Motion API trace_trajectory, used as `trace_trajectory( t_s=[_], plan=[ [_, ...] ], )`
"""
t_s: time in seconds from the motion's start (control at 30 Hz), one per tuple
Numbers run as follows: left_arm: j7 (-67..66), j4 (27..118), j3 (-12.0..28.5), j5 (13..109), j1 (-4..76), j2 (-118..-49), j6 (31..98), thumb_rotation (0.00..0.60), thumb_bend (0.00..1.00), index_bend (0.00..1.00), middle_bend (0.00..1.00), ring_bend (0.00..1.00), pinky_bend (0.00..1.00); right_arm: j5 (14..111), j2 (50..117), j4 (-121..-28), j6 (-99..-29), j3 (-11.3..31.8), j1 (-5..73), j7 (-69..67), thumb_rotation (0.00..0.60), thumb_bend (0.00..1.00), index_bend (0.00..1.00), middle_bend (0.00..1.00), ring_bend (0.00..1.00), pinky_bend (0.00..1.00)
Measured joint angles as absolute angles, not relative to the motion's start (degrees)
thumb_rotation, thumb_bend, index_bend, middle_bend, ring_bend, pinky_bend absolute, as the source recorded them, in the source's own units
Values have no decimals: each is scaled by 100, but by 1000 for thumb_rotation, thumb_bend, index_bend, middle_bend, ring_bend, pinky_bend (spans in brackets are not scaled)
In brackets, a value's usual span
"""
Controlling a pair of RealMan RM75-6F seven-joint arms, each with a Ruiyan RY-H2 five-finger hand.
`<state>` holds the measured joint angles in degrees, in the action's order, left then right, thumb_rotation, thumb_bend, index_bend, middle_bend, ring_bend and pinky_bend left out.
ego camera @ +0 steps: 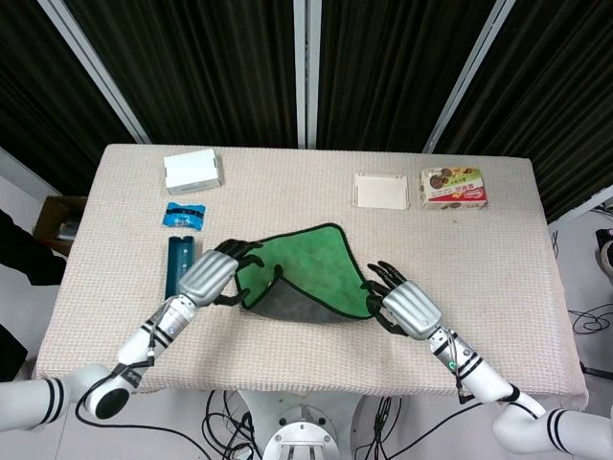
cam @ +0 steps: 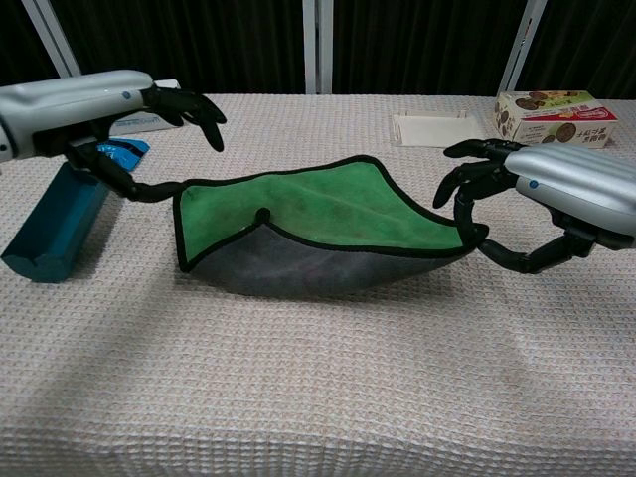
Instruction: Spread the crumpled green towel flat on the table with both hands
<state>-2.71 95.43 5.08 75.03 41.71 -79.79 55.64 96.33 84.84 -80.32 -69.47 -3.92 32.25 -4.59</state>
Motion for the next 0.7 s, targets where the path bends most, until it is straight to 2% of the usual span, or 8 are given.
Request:
trace_trajectory(
  t_s=[0.23,0.5,0.7],
  plan=[
    [-632,8739,817,6560,4891,-8529,4495,600,249,287,78,105,135,9620,8541,-7989,-6923,-282,3245,-515,600,399,680,250,0,0],
    [-1783,8489,874,4949,5350,-8901,4289,600,223,297,64,105,136,9660,8584,-7939,-6948,-253,3235,-606,600,400,680,250,0,0],
    [-2052,8617,890,3802,5652,-8920,4009,600,236,332,63,104,136,9668,8585,-7931,-6968,-240,3214,-679,600,400,680,250,0,0]
  ],
)
